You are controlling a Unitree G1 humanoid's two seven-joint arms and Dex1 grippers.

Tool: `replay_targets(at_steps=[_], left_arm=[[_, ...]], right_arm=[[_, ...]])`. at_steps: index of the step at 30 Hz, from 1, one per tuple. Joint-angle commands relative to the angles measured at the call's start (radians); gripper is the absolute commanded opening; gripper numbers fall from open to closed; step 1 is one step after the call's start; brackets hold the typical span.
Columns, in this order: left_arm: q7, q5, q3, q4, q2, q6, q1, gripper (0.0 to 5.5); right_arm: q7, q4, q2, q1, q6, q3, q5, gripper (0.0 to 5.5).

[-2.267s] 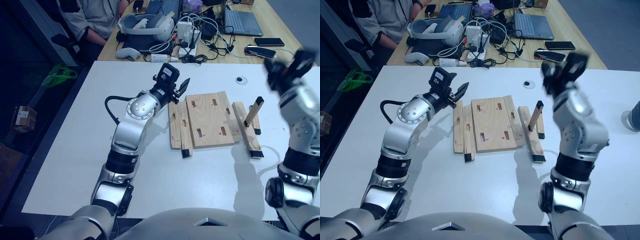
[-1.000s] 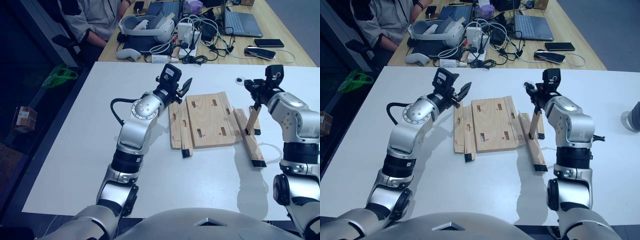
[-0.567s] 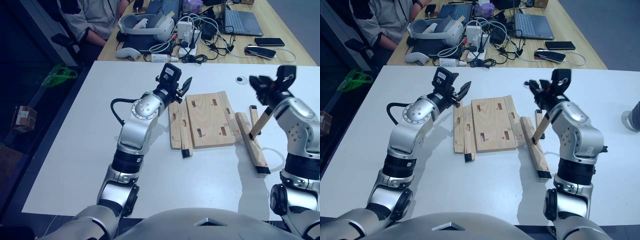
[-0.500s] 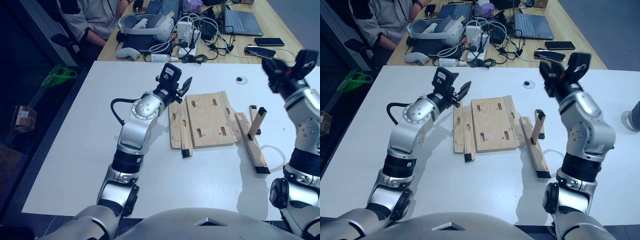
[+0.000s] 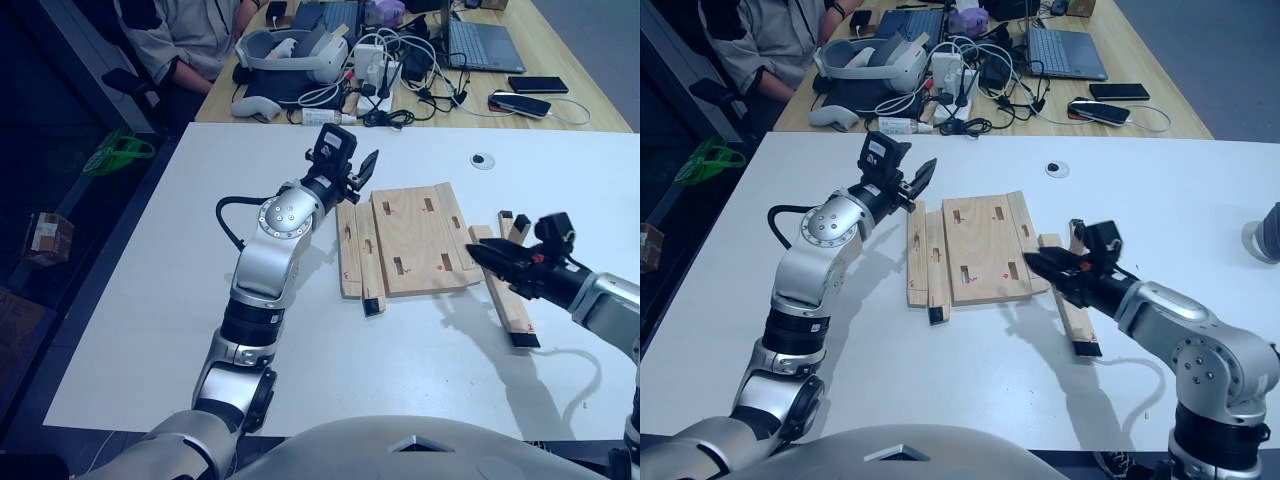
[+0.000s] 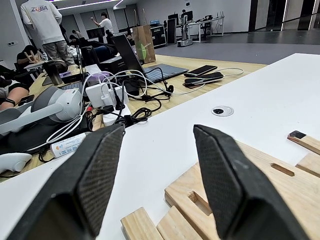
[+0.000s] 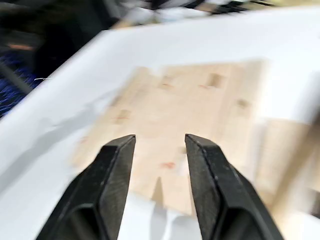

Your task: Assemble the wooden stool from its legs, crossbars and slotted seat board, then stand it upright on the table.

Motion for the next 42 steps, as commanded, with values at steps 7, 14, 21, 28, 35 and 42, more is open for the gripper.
replay_targets(at_steps=[7,14,21,28,35,42], left_arm=[[0.004,0.008,-0.008,-0.004,-0.004,-0.011,0.002,2.55],[0.007,0.009,-0.010,-0.010,-0.004,-0.007,0.013,2.55],[0.010,0.005,-0.010,-0.025,-0.005,0.009,0.025,2.55],[0.009,0.003,-0.010,-0.038,-0.003,0.030,0.030,2.55],[0.007,0.007,-0.012,-0.031,0.000,0.031,0.021,2.55],[-0.001,0.005,-0.012,-0.023,0.004,0.028,0.004,2.55]], right_arm=[[-0.199,0.044,0.117,0.027,-0.185,-0.063,-0.215,1.85],[-0.265,-0.234,0.147,0.107,0.334,-0.142,0.059,2.41],[-0.273,-0.340,0.105,0.114,0.433,-0.163,0.015,3.30],[-0.273,-0.247,0.111,0.248,0.408,-0.159,-0.135,3.30],[-0.225,-0.056,0.144,0.229,0.273,-0.062,-0.232,2.75],[-0.200,0.037,0.163,0.147,0.128,0.010,-0.298,1.68]])
